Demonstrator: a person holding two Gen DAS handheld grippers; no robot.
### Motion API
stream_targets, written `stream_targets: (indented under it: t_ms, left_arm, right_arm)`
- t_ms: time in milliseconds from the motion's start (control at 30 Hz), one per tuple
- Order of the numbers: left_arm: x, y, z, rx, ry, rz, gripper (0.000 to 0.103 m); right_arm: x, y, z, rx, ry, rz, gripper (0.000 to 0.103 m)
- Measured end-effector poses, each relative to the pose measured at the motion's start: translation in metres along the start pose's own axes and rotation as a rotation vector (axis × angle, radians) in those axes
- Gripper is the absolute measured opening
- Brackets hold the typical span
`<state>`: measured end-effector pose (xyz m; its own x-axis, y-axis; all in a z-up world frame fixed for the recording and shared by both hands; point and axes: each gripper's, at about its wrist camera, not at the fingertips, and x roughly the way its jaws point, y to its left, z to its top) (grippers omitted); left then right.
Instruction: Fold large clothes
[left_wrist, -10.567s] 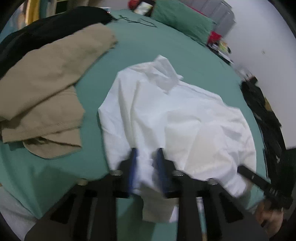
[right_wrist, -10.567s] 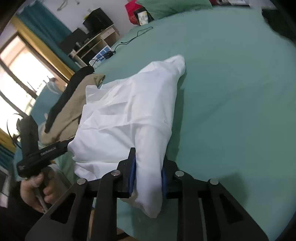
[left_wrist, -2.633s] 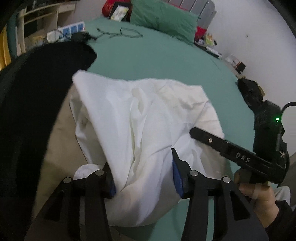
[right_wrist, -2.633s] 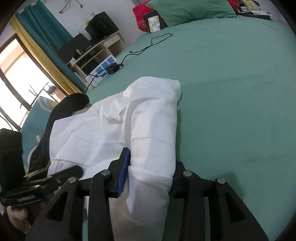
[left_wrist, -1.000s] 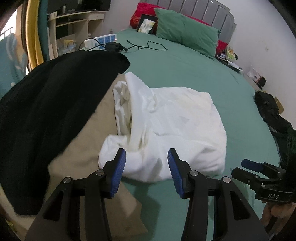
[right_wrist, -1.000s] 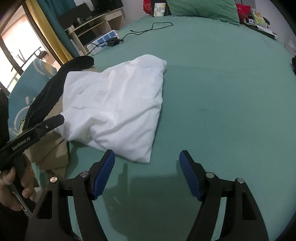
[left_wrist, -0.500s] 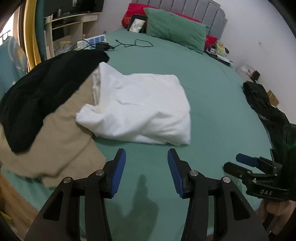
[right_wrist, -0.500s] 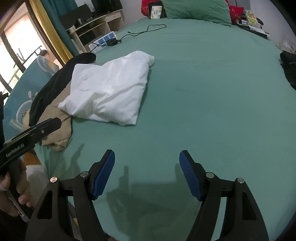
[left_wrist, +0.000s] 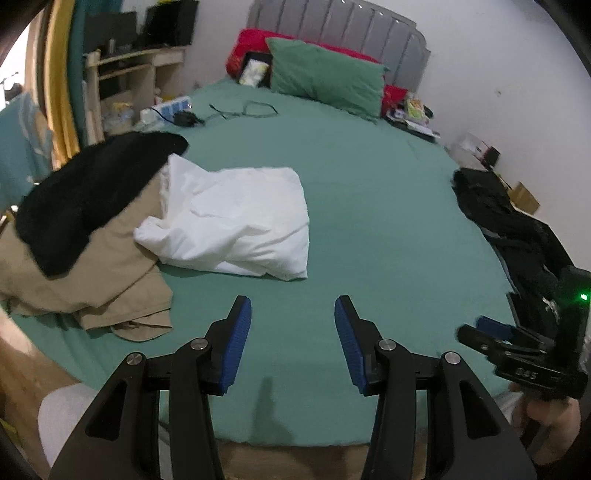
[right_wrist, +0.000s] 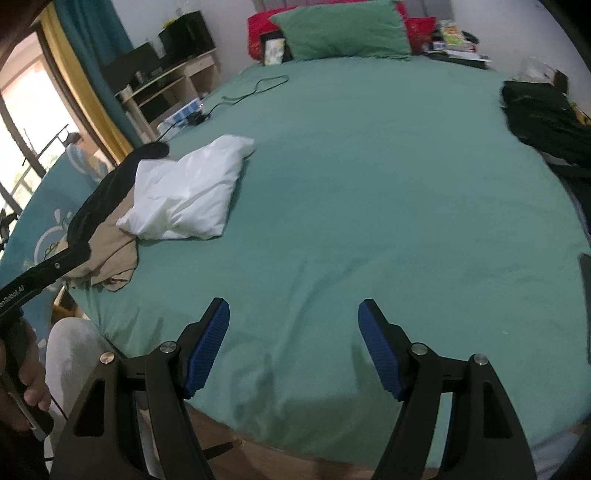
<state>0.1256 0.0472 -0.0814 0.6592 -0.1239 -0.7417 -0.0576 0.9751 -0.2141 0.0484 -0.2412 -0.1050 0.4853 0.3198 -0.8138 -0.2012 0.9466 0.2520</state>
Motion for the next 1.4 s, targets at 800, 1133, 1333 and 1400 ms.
stream_targets:
  t_ms: [800,1133,1333,1400]
  left_arm:
    - [-0.116,-0.08,0.031,0.118,-0.235,-0.026,0.057]
    - [-0.175,-0.092,0.052,0.14,-0.404,-0.04,0.071]
    - [-0.21,-0.095,0.064,0.139,-0.487,-0.075,0.072]
    - [-0.221,-0.096,0.067,0.136,-0.514,-0.079,0.073]
  right_arm:
    - [-0.18,-0.036,0.02,0.024,-0.351,-0.169,0.082]
    - [-0.243,0.0,0.032,-0.045,-0.517,-0.232,0.092]
    - [-0.269,0.023,0.043,-0.085,-0.586,-0.224,0.097]
    - [-0.279,0.03,0.045,-0.096,-0.615,-0.229,0.098]
